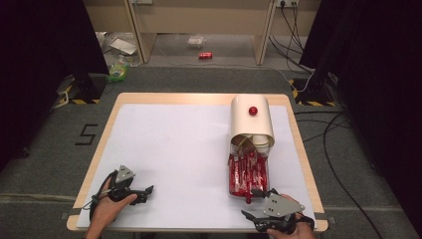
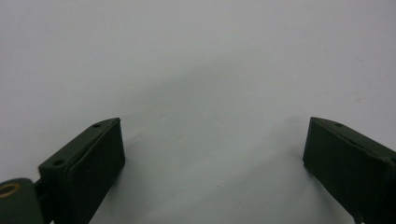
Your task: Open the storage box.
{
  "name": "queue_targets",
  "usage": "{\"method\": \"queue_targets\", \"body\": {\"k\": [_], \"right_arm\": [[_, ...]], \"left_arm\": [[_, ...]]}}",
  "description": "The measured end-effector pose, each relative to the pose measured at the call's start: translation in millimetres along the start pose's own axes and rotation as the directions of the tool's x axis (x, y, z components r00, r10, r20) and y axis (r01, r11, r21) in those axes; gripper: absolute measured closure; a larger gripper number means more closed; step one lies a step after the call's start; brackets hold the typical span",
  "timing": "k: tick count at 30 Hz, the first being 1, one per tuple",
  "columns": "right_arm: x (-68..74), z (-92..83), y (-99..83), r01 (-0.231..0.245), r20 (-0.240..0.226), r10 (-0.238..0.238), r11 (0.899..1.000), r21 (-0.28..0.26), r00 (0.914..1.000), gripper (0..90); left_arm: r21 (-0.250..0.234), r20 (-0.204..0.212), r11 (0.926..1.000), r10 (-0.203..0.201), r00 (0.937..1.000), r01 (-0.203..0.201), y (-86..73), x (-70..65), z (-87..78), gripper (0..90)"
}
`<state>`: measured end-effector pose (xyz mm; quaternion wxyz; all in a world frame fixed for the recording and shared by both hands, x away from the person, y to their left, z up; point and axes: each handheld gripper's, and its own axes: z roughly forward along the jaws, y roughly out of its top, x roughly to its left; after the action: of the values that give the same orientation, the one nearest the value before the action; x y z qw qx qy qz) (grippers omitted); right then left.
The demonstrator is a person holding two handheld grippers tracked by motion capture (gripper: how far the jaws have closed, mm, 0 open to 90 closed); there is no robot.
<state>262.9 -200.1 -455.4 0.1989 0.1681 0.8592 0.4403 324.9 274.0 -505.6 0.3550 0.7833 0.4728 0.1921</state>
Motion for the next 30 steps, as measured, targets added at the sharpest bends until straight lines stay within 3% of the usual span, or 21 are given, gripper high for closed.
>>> {"method": "queue_targets", "body": {"k": [6,10,12,13,14,17,22,27,30], "right_arm": [[-3.1,-2.3,0.9,-0.046,0.012,0.046,0.998,-0.047,0.9989,30.2],[-7.0,-3.5,1.5,-0.103,0.056,0.108,0.991,-0.083,0.9926,25.1],[-9.5,-4.7,1.1,-0.137,0.072,0.145,0.984,-0.112,0.9868,23.5],[-11.3,-6.2,0.7,-0.182,0.088,0.195,0.974,-0.137,0.9769,20.6],[-12.3,-6.8,0.1,-0.200,0.094,0.214,0.969,-0.147,0.9722,20.4],[-14.7,-7.0,-2.6,-0.224,0.109,0.244,0.960,-0.169,0.9637,18.6],[-14.9,-6.4,-3.3,-0.238,0.155,0.263,0.958,-0.161,0.9523,21.1],[-12.2,-4.5,-0.6,-0.272,0.216,0.301,0.950,-0.153,0.9290,27.4],[-11.5,-2.7,-0.2,-0.268,0.228,0.294,0.953,-0.139,0.9283,30.6]], "left_arm": [[0.000,0.000,1.0000,0.000,1.0000,0.000,0.0,-0.1,0.0,4.7],[0.000,0.000,1.0000,0.000,1.0000,0.000,0.0,-0.1,0.0,4.7],[0.000,0.000,1.0000,0.000,1.0000,0.000,0.0,-0.1,0.0,4.7],[0.000,0.000,1.0000,0.000,1.0000,0.000,0.0,-0.1,0.0,4.7],[0.000,0.000,1.0000,0.000,1.0000,0.000,0.0,0.0,0.0,4.7],[0.000,0.000,1.0000,0.000,1.0000,0.000,0.0,0.0,0.0,4.7],[0.000,0.000,1.0000,0.000,1.0000,0.000,0.0,0.0,0.0,4.7],[0.000,0.000,1.0000,0.000,1.0000,0.000,0.0,0.0,0.0,4.7],[0.000,0.000,1.0000,0.000,1.0000,0.000,0.0,0.0,0.0,4.7]]}}
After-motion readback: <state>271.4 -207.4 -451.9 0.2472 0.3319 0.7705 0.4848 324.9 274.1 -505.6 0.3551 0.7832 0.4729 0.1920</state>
